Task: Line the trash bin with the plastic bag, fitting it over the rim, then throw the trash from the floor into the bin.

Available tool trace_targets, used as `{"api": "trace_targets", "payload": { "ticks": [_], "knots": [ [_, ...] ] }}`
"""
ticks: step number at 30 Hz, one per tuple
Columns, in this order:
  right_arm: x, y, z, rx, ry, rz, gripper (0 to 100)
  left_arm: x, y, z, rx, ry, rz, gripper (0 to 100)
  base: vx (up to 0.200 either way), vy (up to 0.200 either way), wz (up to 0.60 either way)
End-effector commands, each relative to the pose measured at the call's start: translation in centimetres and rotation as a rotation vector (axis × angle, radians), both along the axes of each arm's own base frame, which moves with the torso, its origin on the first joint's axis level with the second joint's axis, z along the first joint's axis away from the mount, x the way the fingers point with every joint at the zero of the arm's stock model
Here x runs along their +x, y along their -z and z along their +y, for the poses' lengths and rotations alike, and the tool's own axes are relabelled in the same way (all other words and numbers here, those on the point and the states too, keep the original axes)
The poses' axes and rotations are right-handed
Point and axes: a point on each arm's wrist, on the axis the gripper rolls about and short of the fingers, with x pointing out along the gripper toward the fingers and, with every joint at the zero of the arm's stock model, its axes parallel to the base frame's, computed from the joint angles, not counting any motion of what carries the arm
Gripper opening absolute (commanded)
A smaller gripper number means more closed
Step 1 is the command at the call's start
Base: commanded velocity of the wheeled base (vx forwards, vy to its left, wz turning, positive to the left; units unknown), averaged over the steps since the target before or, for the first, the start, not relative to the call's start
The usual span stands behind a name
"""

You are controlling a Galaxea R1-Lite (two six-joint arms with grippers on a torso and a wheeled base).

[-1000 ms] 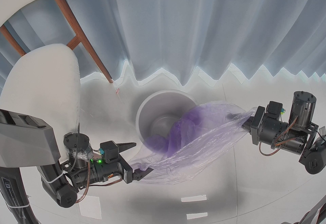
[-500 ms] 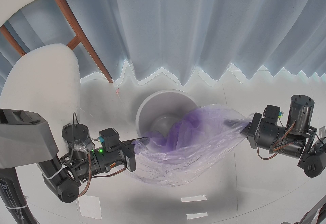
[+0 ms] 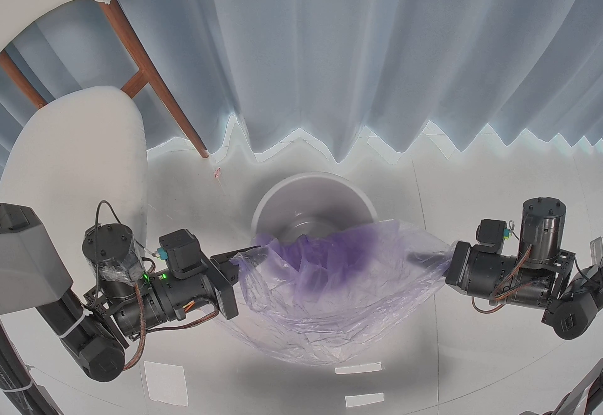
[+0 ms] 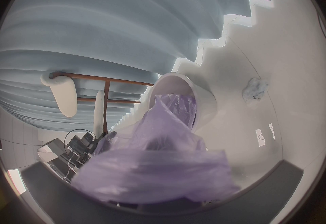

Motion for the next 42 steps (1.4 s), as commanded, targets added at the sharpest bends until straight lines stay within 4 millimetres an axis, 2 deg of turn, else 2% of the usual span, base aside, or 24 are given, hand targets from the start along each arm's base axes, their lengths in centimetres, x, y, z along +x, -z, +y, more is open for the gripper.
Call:
{"api": "trace_targets", "payload": {
  "ticks": [1,9,12,18,27,37,40,42],
  "knots": [
    [0.0,0.4,0.0,-0.009,-0.003,0.013,0,-0.2,-0.7,0.0,-0.013,0.002,-0.022,0,0.200,0.000,0.00],
    [0.0,0.5,0.0,-0.010,-0.003,0.015,0,0.2,-1.2,-0.8,-0.033,0.010,-0.042,0,0.200,0.000,0.00],
    [0.0,0.4,0.0,-0.010,-0.004,0.012,0,0.7,-1.7,-1.2,-0.048,-0.036,-0.071,0,0.000,0.000,0.00],
    [0.0,0.5,0.0,-0.011,-0.002,0.014,0,0.3,-1.9,-1.7,-0.091,-0.028,-0.030,0,0.000,0.000,0.00],
    [0.0,0.6,0.0,-0.011,-0.003,0.018,0,0.1,-2.0,-2.0,-0.101,-0.020,-0.022,0,0.000,-0.200,0.00],
    [0.0,0.5,0.1,-0.009,-0.004,0.017,0,0.0,-2.7,-2.8,-0.177,-0.041,0.014,0,0.000,0.000,0.00],
    [0.0,0.4,0.0,-0.007,-0.004,0.013,0,-0.6,-3.0,-3.0,-0.213,-0.040,0.050,0,0.000,0.000,0.00],
    [0.0,0.4,0.1,-0.007,-0.006,0.013,0,-0.9,-3.1,-3.8,-0.263,-0.017,0.096,0,0.000,0.000,0.00]
  ]
}}
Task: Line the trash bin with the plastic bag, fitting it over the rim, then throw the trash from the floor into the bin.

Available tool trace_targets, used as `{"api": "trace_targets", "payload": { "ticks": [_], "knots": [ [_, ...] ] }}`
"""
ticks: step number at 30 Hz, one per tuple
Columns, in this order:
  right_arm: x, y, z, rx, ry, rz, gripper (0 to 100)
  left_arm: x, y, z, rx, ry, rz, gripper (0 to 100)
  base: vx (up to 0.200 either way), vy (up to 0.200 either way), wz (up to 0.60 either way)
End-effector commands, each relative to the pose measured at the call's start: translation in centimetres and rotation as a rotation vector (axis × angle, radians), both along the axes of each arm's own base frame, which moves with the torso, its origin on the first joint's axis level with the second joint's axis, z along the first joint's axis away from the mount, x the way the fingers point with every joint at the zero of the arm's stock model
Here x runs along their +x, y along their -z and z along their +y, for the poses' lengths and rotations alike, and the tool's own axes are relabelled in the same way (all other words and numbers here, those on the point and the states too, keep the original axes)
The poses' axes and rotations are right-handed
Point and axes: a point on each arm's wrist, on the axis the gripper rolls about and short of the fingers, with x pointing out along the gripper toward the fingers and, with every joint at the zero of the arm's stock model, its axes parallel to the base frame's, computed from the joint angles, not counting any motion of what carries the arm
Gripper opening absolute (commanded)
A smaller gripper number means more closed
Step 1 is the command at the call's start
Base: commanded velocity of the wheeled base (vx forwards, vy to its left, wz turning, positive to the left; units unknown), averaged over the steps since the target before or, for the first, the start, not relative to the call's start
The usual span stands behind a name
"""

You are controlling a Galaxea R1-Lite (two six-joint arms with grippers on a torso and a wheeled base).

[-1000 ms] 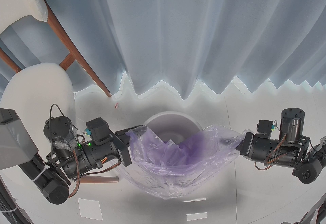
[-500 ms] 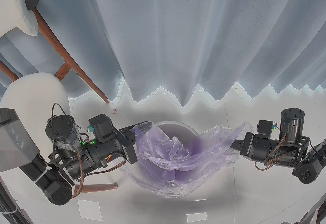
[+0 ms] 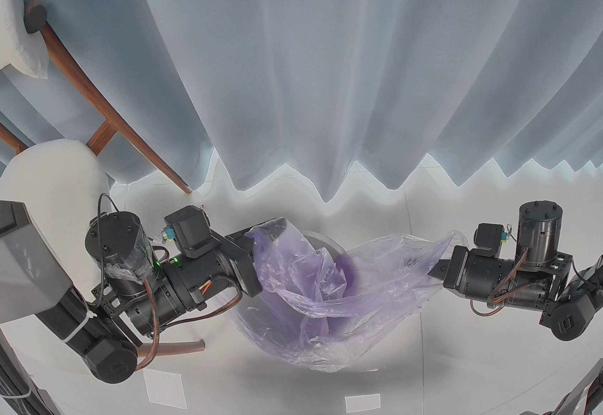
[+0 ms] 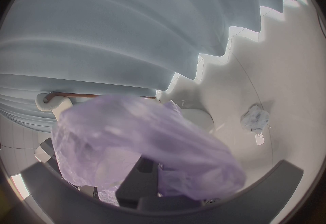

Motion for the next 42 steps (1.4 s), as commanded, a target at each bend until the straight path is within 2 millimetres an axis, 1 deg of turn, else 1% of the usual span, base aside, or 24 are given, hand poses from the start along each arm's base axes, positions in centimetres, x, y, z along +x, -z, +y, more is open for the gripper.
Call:
{"api": "trace_targets", "payload": {
  "ticks": [1,4,5,7,10,13,15,18,21,25,26,28,30,31,32,35,36,37,40,41,42],
  "knots": [
    [-0.1,-0.1,0.0,0.002,-0.002,-0.004,0,-0.8,-0.6,-1.1,-0.059,0.044,0.030,0,0.000,0.000,0.00],
    [-0.2,-0.3,0.2,0.006,-0.011,-0.009,0,-0.6,-0.7,-1.3,-0.084,0.053,0.046,0,0.000,0.000,0.00],
    [-0.4,-0.4,0.3,0.011,-0.016,-0.012,0,-0.3,-1.1,-1.4,-0.108,0.057,0.049,0,0.000,0.000,0.00],
    [-0.6,-0.7,0.3,0.017,-0.018,-0.018,0,0.2,-1.8,-1.8,-0.212,0.073,0.112,0,0.000,0.000,0.00],
    [-0.7,-0.9,0.3,0.020,-0.019,-0.025,0,-0.2,-2.2,-2.0,-0.299,0.106,0.202,0,0.000,0.000,0.00],
    [-0.7,-1.0,0.2,0.023,-0.019,-0.030,0,-0.6,-2.1,-2.0,-0.301,0.126,0.224,0,0.000,0.000,0.00],
    [-0.9,-1.4,0.2,0.032,-0.019,-0.038,0,-1.0,-1.4,-1.9,-0.283,0.133,0.250,0,0.000,0.000,0.00],
    [-1.1,-1.9,0.2,0.046,-0.023,-0.051,0,-1.0,-1.2,-1.9,-0.278,0.131,0.255,0,0.000,0.000,0.00],
    [-2.0,-3.2,-0.1,0.093,-0.038,-0.067,0,0.1,-0.8,-2.3,-0.277,0.108,0.244,0,0.000,0.000,0.00],
    [-2.0,-3.4,-0.1,0.103,-0.037,-0.058,0,0.7,-1.4,-2.7,-0.291,0.112,0.230,0,0.000,0.000,0.00],
    [-1.9,-3.4,-0.1,0.102,-0.032,-0.053,0,1.4,-2.0,-3.1,-0.291,0.102,0.233,0,0.000,0.000,0.00],
    [-1.7,-3.4,-0.1,0.101,-0.028,-0.045,0,2.1,-2.1,-3.3,-0.263,0.052,0.271,0,0.000,0.000,0.00],
    [-1.6,-3.7,-0.1,0.110,-0.024,-0.046,0,2.1,-2.6,-3.5,-0.227,-0.033,0.327,0,0.000,0.000,0.00],
    [-1.6,-3.7,-0.1,0.110,-0.024,-0.046,0,2.1,-2.6,-3.5,-0.227,-0.033,0.327,0,0.000,0.000,0.00],
    [-1.6,-3.9,-0.1,0.120,-0.019,-0.045,0,1.9,-3.2,-3.5,-0.196,-0.101,0.365,0,0.000,0.000,0.00],
    [-1.6,-3.9,-0.2,0.121,-0.017,-0.045,0,1.4,-3.5,-3.4,-0.173,-0.126,0.389,0,0.000,0.000,0.00],
    [-1.6,-3.8,-0.2,0.119,-0.016,-0.037,0,0.6,-3.9,-3.0,-0.148,-0.126,0.415,0,0.000,0.000,0.00],
    [-1.6,-3.6,-0.1,0.117,-0.016,-0.033,0,0.5,-3.8,-2.9,-0.139,-0.128,0.422,0,0.000,0.000,0.00],
    [-1.3,-3.2,0.0,0.110,-0.017,-0.018,0,-0.4,-2.1,-1.8,-0.001,-0.141,0.405,0,0.000,0.000,0.00],
    [-1.3,-3.2,0.0,0.109,-0.017,-0.017,0,-0.4,-1.9,-1.8,0.009,-0.143,0.403,0,0.000,0.000,0.00],
    [-1.2,-3.0,0.0,0.104,-0.015,-0.009,0,-0.7,-0.8,-1.2,0.109,-0.138,0.365,0,0.000,0.000,0.00]
  ]
}}
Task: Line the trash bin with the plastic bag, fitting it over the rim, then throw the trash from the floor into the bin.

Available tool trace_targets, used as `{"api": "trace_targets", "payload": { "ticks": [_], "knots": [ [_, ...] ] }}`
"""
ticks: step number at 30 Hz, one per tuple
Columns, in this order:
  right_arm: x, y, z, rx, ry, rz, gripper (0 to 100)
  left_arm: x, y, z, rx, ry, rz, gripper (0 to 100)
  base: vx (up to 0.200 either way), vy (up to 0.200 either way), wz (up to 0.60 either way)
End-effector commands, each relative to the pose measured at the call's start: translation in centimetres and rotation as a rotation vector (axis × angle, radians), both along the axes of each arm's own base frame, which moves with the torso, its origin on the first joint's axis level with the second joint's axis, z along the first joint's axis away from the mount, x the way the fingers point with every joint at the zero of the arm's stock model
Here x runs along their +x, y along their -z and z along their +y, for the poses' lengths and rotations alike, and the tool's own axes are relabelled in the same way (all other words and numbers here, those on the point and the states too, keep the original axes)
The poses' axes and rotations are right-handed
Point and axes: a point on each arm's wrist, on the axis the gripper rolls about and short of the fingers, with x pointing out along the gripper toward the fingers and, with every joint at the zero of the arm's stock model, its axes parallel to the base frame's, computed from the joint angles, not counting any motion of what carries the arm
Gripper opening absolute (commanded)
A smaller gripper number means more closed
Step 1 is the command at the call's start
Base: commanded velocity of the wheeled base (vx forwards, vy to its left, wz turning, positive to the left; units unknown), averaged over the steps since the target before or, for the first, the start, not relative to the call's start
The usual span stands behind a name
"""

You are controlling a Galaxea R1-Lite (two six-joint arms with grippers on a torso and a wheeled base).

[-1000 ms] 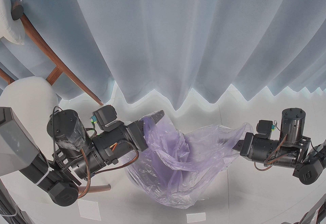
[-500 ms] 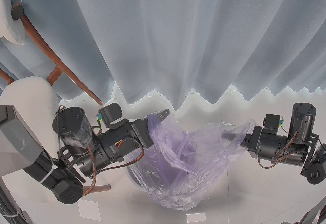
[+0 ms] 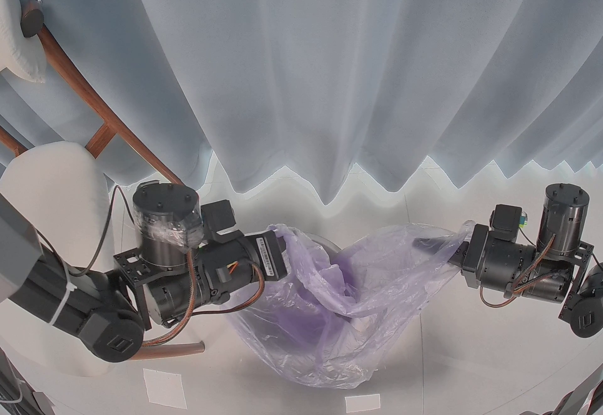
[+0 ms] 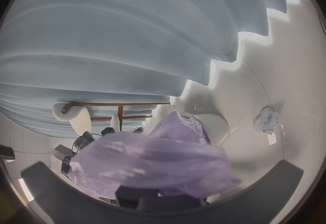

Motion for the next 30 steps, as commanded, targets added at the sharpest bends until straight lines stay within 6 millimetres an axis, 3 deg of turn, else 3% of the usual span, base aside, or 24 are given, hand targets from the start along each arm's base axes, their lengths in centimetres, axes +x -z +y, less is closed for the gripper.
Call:
{"api": "trace_targets", "payload": {
  "ticks": [1,14,18,24,30],
  "knots": [
    [0.4,0.7,0.2,-0.011,0.002,0.028,0,-1.6,0.7,1.9,0.167,0.031,-0.087,0,0.000,0.000,0.00],
    [0.1,-0.4,-0.6,-0.025,0.030,0.052,0,-1.8,-0.8,3.2,0.207,-0.010,-0.086,0,0.000,0.000,0.00],
    [1.1,-1.4,-0.1,-0.021,0.029,0.041,0,-1.9,-1.1,3.3,0.237,-0.006,-0.076,0,0.000,0.000,0.00],
    [3.0,-3.2,0.2,-0.039,0.050,0.063,0,-0.1,-0.5,4.1,0.244,-0.055,-0.069,0,0.000,0.000,0.00],
    [4.7,-3.4,0.3,-0.072,0.059,0.069,0,0.5,-0.7,4.3,0.235,-0.072,-0.071,0,0.000,0.000,0.00]
  ]
}}
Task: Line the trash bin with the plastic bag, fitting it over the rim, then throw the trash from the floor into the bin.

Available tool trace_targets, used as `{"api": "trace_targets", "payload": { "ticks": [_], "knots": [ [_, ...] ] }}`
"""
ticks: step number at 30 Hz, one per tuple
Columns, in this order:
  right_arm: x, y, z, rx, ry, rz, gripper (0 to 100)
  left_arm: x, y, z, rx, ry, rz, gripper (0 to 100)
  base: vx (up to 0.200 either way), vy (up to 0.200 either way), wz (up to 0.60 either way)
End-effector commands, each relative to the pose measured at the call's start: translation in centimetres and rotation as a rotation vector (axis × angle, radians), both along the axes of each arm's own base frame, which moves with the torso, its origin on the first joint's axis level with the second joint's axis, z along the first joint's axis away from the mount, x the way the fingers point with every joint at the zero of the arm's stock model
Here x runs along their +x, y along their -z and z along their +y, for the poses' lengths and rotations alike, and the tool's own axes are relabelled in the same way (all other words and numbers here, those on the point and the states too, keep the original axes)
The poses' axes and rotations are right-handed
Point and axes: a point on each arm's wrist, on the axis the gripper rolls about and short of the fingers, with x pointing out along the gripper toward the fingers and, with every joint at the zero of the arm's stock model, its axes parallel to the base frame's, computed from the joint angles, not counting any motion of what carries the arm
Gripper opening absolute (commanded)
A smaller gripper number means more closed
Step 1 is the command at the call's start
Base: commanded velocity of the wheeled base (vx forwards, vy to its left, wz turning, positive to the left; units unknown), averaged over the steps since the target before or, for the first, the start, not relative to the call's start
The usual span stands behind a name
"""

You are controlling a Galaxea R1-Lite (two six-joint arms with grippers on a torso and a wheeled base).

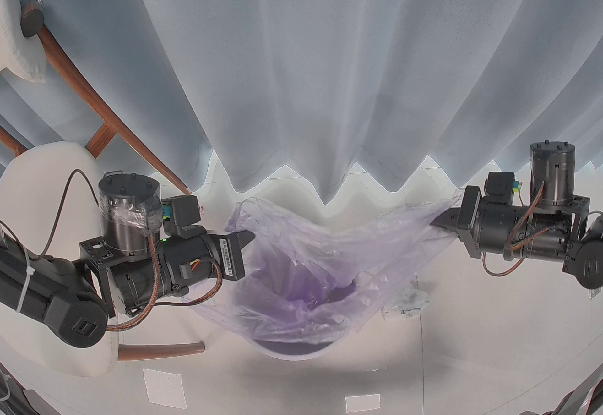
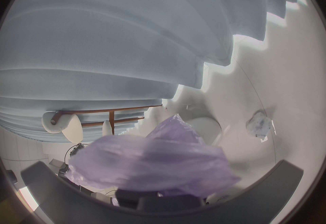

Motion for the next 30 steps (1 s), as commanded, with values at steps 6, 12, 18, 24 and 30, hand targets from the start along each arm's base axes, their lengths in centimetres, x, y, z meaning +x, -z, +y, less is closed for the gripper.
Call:
{"api": "trace_targets", "payload": {
  "ticks": [6,12,18,24,30],
  "knots": [
    [3.6,-0.2,-0.7,-0.030,0.056,-0.037,0,2.0,1.0,0.8,0.021,-0.055,0.029,0,0.000,0.000,0.00],
    [5.6,-0.4,-1.0,-0.033,0.085,-0.059,0,3.9,1.8,0.9,0.013,-0.089,0.035,0,0.000,0.000,0.00],
    [7.0,-0.1,-0.5,-0.033,0.085,-0.059,0,5.8,3.4,1.2,0.013,-0.131,0.081,0,0.000,0.000,0.00],
    [9.3,1.3,0.3,-0.045,0.088,-0.038,0,7.4,3.8,2.6,0.012,-0.188,0.085,0,0.000,0.000,0.00],
    [11.6,2.4,1.3,-0.049,0.084,-0.032,0,7.8,3.8,3.1,0.014,-0.209,0.087,0,0.000,0.000,0.00]
  ]
}}
